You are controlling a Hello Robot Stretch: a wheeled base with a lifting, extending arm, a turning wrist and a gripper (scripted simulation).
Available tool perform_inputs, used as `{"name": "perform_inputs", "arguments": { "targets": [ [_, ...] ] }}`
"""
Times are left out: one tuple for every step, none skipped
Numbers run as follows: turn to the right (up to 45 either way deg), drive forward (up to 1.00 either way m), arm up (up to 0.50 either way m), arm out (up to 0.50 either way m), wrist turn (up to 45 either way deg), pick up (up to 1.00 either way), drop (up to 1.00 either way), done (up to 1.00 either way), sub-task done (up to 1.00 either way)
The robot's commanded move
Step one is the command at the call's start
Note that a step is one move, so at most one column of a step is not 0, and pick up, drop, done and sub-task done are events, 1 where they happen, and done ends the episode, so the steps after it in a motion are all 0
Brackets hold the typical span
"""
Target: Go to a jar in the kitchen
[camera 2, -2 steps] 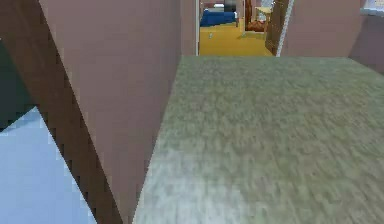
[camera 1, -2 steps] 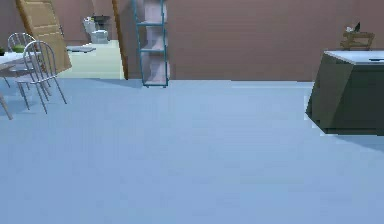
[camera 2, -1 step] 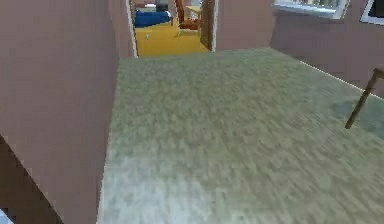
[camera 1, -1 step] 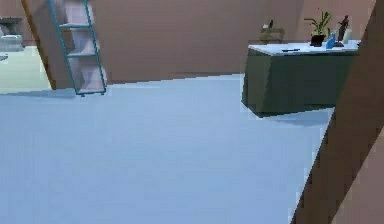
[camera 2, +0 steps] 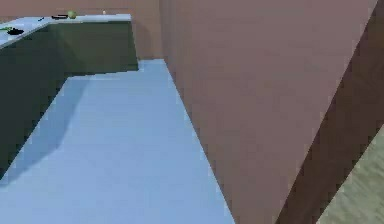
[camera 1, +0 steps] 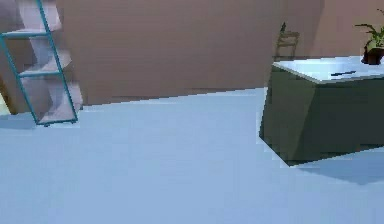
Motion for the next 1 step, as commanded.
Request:
{"name": "perform_inputs", "arguments": {
  "targets": [
    [33.0, 0.0, 0.0, 0.0, 0.0, 0.0, 0.0, 0.0, 0.0]
  ]
}}
